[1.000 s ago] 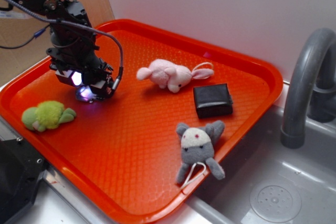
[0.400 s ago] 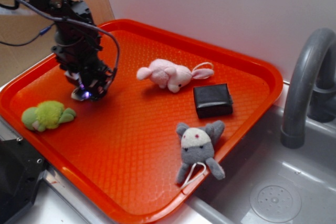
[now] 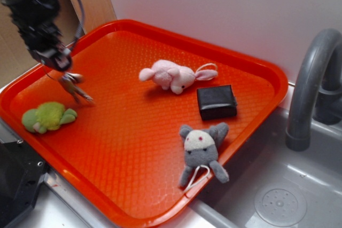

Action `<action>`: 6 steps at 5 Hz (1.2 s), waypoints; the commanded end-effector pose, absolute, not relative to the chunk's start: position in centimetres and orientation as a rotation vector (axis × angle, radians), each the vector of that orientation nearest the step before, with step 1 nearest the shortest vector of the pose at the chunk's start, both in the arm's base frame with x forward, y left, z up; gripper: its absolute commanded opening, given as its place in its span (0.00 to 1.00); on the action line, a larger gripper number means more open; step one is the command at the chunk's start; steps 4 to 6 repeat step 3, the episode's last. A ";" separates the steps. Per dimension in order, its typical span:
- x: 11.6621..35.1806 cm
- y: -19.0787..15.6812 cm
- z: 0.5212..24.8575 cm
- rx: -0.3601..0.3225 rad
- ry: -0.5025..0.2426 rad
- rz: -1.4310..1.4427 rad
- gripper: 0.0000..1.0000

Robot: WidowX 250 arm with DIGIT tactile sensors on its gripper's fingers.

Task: Grab the silver keys.

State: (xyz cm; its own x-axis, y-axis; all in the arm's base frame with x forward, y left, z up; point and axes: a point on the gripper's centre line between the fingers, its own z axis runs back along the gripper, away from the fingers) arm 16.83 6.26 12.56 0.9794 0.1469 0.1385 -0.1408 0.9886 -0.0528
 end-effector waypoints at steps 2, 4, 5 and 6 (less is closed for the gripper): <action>21.1 4.3 24.6 0.007 -0.235 0.088 0.00; 22.1 5.0 22.4 0.027 -0.218 0.115 0.00; 22.1 5.0 22.4 0.027 -0.218 0.115 0.00; 22.1 5.0 22.4 0.027 -0.218 0.115 0.00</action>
